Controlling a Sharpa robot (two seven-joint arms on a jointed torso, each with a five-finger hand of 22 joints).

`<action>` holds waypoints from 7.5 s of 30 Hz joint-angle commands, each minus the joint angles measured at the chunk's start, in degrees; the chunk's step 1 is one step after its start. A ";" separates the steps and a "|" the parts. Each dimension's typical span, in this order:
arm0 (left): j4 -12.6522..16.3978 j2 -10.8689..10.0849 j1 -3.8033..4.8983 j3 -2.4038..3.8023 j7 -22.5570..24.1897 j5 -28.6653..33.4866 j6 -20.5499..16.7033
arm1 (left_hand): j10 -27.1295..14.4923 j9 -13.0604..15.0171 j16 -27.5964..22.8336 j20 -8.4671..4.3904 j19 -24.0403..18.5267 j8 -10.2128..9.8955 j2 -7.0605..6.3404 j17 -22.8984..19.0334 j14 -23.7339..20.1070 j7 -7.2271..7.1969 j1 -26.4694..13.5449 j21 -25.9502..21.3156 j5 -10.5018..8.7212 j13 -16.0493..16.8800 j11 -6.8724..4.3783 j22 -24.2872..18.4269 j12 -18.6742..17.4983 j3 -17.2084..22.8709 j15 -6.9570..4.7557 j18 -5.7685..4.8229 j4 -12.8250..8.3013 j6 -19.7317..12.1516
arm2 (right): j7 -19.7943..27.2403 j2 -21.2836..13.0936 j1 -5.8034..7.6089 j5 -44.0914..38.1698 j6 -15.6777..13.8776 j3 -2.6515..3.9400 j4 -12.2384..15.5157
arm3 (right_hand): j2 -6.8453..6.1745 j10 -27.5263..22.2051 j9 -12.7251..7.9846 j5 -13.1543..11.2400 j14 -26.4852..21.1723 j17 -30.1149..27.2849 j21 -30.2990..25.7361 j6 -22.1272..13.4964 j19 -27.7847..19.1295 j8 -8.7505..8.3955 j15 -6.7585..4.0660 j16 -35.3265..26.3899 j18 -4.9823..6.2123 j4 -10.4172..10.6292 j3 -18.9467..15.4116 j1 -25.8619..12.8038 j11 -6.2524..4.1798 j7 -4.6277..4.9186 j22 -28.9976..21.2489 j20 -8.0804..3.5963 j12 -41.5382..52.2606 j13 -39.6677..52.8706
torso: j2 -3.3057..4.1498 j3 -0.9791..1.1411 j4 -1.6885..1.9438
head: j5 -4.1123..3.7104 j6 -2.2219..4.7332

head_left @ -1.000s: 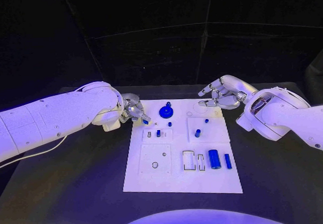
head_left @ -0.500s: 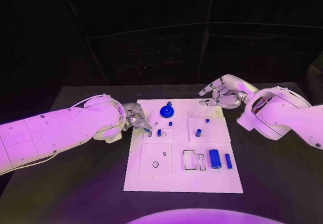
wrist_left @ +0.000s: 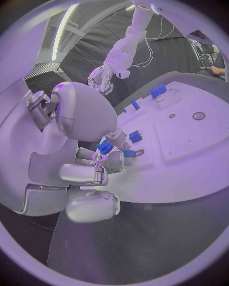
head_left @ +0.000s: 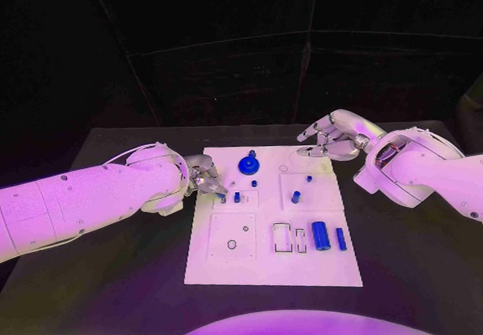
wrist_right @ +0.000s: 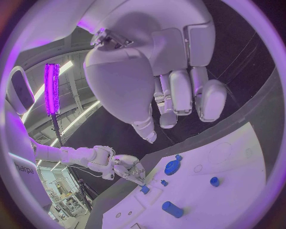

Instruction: Assemble the parts on the task board

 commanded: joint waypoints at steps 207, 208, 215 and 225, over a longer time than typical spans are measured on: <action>-17.42 16.00 0.08 -2.95 26.75 -18.45 -2.51 | -15.16 -22.90 -16.23 3.36 -3.29 -22.50 -4.65 -9.62 0.90 4.47 11.68 -23.98 0.34 -43.85 5.59 -23.92 -38.61 -7.73 3.71 4.79 -4.17 4.92 | 0.28 1.87 0.10 0.48 0.52 0.03 -1.00 | 0.58 -0.54 0.04 0.59 1.66 0.01 -0.41 -0.36 -0.39 0.51 -0.09 -0.44 0.80 0.71 -0.83 -0.16 -0.02 -0.25 -0.27 0.07 -0.38 -0.32 | 0.04 -0.04 0.04 | -2.14 0.25; -17.41 16.04 0.07 -2.95 26.76 -18.45 -2.48 | -15.09 -22.93 -16.22 3.36 -3.28 -22.52 -4.65 -9.62 0.89 4.46 11.69 -23.87 0.34 -43.88 5.58 -23.81 -38.64 -7.66 3.70 4.77 -4.20 4.95 | 0.28 1.88 0.10 0.48 0.53 0.03 -1.01 | 0.58 -0.54 0.04 0.59 1.66 0.01 -0.41 -0.36 -0.39 0.51 -0.09 -0.44 0.80 0.71 -0.83 -0.16 -0.02 -0.25 -0.27 0.07 -0.38 -0.32 | 0.03 -0.04 0.02 | -2.15 0.21; -17.57 16.32 0.03 -2.94 26.64 -18.65 -2.15 | -13.77 -23.16 -15.95 3.23 -3.02 -22.76 -4.49 -9.53 0.94 4.37 11.94 -22.33 0.34 -44.24 5.32 -22.16 -38.77 -6.77 3.53 4.52 -4.53 5.51 | 0.28 1.92 0.10 0.48 0.51 0.03 -0.98 | 0.58 -0.54 0.04 0.59 1.66 0.01 -0.41 -0.36 -0.39 0.51 -0.09 -0.44 0.80 0.71 -0.83 -0.16 -0.02 -0.25 -0.27 0.07 -0.38 -0.32 | 0.00 -0.03 0.06 | -2.13 0.04; -17.57 15.97 -0.09 -2.92 27.29 -18.56 -5.00 | -11.37 -23.51 -15.73 2.91 -2.36 -23.16 -3.55 -9.75 1.15 4.54 13.08 -19.57 0.35 -44.89 5.07 -19.29 -39.44 -4.15 3.22 4.07 -5.56 6.71 | 0.31 1.91 0.10 0.48 0.46 0.03 -0.96 | 0.58 -0.54 0.04 0.59 1.66 0.01 -0.41 -0.36 -0.39 0.51 -0.09 -0.44 0.80 0.71 -0.83 -0.16 -0.02 -0.25 -0.27 0.07 -0.38 -0.32 | -0.02 -0.03 0.03 | -2.34 0.35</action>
